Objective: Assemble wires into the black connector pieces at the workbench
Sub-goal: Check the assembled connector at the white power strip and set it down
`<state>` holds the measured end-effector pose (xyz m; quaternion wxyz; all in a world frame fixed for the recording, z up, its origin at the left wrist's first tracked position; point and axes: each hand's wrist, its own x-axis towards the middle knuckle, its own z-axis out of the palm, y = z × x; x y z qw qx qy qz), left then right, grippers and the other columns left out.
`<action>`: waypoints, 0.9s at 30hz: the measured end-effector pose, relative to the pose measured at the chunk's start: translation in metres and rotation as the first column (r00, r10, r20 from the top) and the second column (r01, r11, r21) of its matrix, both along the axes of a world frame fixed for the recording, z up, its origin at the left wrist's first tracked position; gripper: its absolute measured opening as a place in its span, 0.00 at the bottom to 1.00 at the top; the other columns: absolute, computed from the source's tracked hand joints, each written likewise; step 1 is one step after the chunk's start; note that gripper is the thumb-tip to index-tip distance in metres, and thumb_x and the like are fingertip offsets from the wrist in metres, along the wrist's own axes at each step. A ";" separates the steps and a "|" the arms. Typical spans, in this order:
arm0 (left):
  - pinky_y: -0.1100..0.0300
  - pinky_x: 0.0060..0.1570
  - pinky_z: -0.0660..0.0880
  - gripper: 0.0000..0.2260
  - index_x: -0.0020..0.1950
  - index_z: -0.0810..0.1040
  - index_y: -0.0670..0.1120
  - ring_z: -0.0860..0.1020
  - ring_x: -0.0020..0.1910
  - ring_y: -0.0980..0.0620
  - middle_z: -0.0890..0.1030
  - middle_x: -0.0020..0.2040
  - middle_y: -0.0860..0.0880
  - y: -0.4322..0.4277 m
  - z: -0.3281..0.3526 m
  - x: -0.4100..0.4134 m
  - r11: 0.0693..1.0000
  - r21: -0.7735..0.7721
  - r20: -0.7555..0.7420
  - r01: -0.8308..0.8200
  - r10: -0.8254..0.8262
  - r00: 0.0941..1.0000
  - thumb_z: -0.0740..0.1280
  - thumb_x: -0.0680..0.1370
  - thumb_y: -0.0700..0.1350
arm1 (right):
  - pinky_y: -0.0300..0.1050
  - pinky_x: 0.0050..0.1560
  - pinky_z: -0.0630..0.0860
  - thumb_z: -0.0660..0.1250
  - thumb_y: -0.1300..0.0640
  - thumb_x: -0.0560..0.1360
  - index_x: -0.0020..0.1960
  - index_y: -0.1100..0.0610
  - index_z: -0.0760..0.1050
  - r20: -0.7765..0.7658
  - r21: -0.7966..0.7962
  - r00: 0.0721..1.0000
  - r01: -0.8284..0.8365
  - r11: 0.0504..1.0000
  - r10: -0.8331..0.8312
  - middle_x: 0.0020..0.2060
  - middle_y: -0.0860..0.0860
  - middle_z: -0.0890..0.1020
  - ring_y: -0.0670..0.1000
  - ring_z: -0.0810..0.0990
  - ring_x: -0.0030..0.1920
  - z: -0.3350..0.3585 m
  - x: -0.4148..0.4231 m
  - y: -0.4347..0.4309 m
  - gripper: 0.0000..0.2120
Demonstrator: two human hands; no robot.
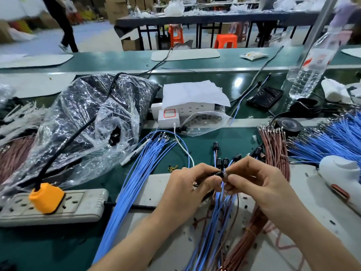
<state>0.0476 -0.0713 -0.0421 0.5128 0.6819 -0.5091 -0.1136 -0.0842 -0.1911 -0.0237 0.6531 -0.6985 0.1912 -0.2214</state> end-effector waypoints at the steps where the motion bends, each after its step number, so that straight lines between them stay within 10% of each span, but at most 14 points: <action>1: 0.61 0.43 0.76 0.11 0.50 0.83 0.44 0.81 0.38 0.57 0.85 0.38 0.52 0.001 0.001 0.000 1.000 0.008 0.006 0.004 -0.004 1.000 0.67 0.75 0.49 | 0.39 0.38 0.80 0.67 0.68 0.73 0.44 0.63 0.79 0.000 0.007 1.000 0.008 1.000 -0.008 0.35 0.58 0.84 0.54 0.83 0.35 0.001 0.000 0.002 0.03; 27: 0.57 0.52 0.73 0.07 0.53 0.81 0.51 0.79 0.46 0.57 0.83 0.44 0.59 0.002 -0.005 0.002 0.997 0.081 0.092 -0.007 -0.001 0.996 0.69 0.76 0.47 | 0.40 0.30 0.77 0.64 0.74 0.72 0.40 0.64 0.76 0.087 0.045 0.986 0.139 0.989 -0.142 0.29 0.59 0.81 0.53 0.79 0.29 -0.001 0.003 0.001 0.07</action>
